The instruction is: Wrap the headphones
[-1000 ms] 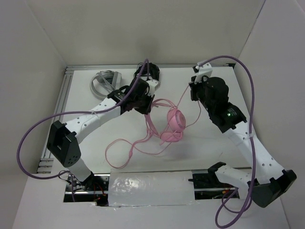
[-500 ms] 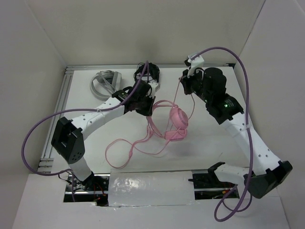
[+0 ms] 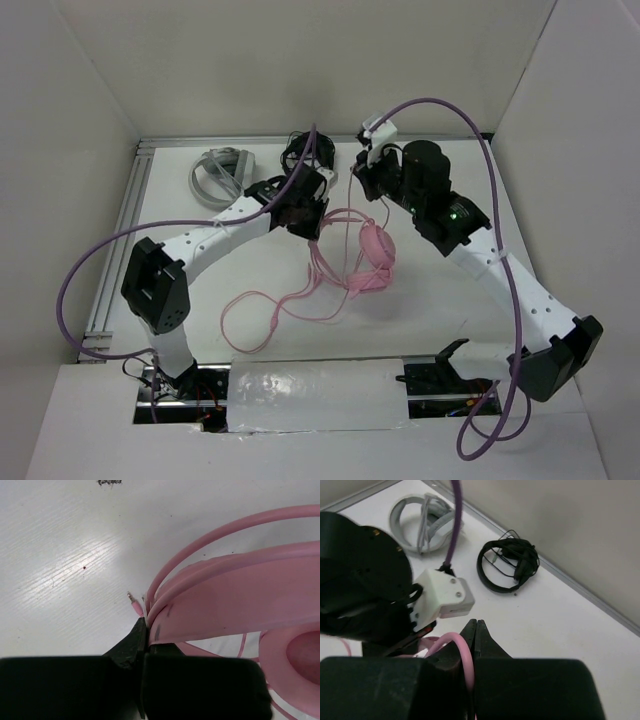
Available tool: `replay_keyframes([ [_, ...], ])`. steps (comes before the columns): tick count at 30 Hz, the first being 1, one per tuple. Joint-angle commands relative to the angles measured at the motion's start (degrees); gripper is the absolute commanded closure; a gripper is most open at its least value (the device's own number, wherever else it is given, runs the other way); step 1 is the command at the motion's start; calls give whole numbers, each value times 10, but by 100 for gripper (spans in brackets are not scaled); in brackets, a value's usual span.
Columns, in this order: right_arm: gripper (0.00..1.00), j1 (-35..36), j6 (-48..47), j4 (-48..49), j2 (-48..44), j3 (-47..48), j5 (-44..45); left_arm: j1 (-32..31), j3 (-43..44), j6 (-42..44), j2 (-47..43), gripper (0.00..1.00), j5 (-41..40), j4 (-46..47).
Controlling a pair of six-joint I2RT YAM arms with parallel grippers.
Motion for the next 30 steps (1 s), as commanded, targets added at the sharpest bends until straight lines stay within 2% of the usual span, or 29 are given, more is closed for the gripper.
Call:
replay_keyframes([
  [1, 100, -41, 20, 47, -3, 12, 37, -9, -17, -18, -60, 100, 28, 36],
  [3, 100, -52, 29, 46, 4, 14, 37, -9, -34, -17, -70, 100, 28, 39],
  [7, 100, -119, 55, 83, 14, -11, 8, -9, -51, -12, -113, 100, 10, 37],
  [9, 96, -138, 71, 95, 25, -23, -18, -9, -46, -14, -129, 100, 14, 30],
  [12, 95, -160, 73, 93, 50, -31, -90, -9, -42, -8, -161, 100, 53, 35],
  [17, 92, -161, 56, 107, 104, -35, -212, -9, -68, 19, -215, 100, 155, 96],
  [19, 92, -161, 65, 119, 125, -30, -244, -11, -61, 19, -228, 100, 177, 96],
  [25, 92, -160, 90, 153, 164, -21, -309, -11, -19, -1, -250, 100, 175, 96],
  [30, 87, -159, 146, 226, 207, -32, -395, -9, 81, 3, -239, 100, 139, 70],
])
